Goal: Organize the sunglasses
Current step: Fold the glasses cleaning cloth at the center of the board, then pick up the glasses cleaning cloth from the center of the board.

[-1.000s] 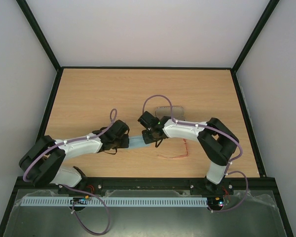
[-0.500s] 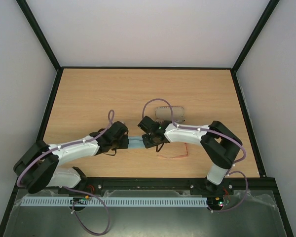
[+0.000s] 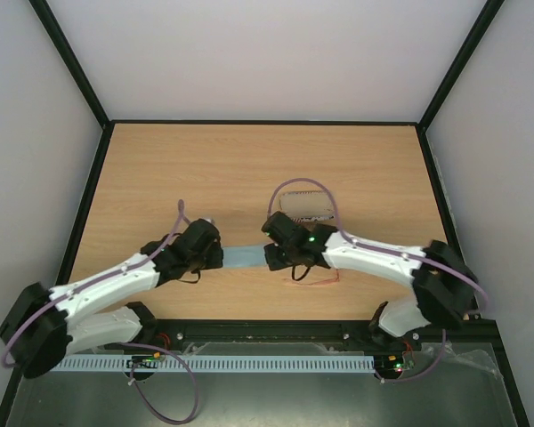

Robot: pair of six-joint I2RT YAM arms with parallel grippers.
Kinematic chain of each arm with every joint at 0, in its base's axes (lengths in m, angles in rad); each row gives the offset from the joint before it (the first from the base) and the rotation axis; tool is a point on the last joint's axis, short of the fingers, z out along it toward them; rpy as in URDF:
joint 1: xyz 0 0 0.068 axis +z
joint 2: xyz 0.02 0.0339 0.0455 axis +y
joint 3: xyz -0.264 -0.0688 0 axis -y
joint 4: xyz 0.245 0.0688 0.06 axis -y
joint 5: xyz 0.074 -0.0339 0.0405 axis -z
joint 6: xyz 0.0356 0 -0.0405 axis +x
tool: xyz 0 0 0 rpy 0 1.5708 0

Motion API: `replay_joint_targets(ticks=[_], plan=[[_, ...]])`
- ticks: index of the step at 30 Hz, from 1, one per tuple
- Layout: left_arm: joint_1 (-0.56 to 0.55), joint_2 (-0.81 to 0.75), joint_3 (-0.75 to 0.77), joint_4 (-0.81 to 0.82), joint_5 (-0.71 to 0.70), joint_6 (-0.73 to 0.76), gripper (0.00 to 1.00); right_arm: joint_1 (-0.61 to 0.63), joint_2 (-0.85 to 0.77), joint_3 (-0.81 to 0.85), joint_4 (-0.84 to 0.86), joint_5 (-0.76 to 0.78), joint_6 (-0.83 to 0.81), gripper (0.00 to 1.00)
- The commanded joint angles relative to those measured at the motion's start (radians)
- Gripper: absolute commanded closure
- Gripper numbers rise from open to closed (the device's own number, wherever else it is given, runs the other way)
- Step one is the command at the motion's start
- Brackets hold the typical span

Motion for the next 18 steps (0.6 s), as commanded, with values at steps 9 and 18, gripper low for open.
replay_joint_targets(ticks=[9, 18], plan=[[0.024, -0.142, 0.260, -0.237, 0.048, 0.032, 0.01, -0.024, -0.284, 0.134, -0.208, 0.066, 0.017, 0.53], [0.117, -0.156, 0.173, -0.218, 0.145, 0.028, 0.00, -0.204, -0.270, 0.008, -0.066, -0.216, 0.017, 0.54]])
